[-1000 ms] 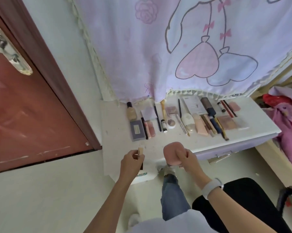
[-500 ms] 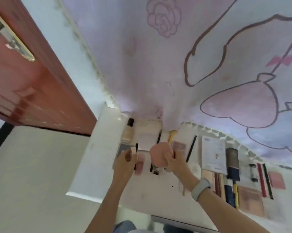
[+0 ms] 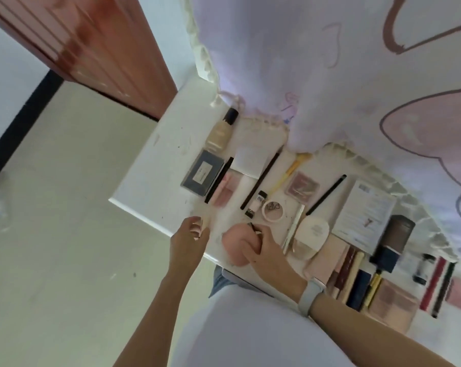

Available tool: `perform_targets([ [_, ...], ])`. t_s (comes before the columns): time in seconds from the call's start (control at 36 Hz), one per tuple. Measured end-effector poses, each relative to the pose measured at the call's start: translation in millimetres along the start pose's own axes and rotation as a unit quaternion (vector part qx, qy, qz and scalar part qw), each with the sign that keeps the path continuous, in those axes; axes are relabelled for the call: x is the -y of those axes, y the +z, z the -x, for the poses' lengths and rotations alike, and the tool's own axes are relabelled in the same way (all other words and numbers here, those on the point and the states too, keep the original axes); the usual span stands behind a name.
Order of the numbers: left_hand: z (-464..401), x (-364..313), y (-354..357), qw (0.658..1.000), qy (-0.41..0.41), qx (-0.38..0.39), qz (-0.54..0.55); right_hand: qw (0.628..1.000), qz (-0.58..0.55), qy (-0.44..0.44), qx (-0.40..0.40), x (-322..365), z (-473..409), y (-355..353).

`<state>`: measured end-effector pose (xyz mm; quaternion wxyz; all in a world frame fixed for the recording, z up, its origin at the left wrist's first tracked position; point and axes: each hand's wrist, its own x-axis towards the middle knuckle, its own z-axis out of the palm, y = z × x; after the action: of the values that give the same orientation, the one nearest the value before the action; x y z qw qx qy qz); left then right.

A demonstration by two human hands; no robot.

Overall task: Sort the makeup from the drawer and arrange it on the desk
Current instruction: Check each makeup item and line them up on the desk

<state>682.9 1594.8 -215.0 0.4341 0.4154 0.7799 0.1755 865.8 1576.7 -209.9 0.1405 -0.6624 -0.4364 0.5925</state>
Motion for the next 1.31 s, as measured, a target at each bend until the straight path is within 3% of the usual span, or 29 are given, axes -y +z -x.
perform_targets([
  [0.19, -14, 6, 3, 0.998, 0.054, -0.016, -0.035, 0.992, -0.017, -0.008, -0.121, 9, -13, 21],
  [0.42, -26, 3, -2, 0.997, 0.066, 0.007, -0.028, 0.980, 0.019, 0.045, -0.192, 17, -9, 26],
  [0.47, -25, 2, -1, 0.997, 0.075, 0.014, -0.017, 0.980, 0.020, 0.035, -0.193, 18, -9, 20],
  [0.58, -28, -1, -2, 0.996, 0.088, 0.001, -0.007, 0.980, -0.085, 0.025, -0.177, 35, -14, 2],
  [0.78, -65, -16, -28, 0.982, 0.127, -0.135, -0.045, 0.980, -0.107, -0.076, -0.148, 121, -80, -14],
  [0.92, -115, -30, -52, 0.970, 0.118, -0.163, -0.137, 0.981, -0.023, -0.157, -0.113, 175, -140, -9],
  [1.08, -170, -31, -59, 0.950, 0.131, -0.116, -0.258, 0.969, 0.127, -0.161, -0.140, 211, -194, 5],
  [1.19, -181, -20, -46, 0.936, 0.142, -0.133, -0.293, 0.935, 0.269, -0.162, -0.163, 209, -210, 5],
  [1.31, -184, -17, -39, 0.925, 0.151, -0.175, -0.301, 0.894, 0.340, -0.221, -0.193, 199, -219, -2],
])
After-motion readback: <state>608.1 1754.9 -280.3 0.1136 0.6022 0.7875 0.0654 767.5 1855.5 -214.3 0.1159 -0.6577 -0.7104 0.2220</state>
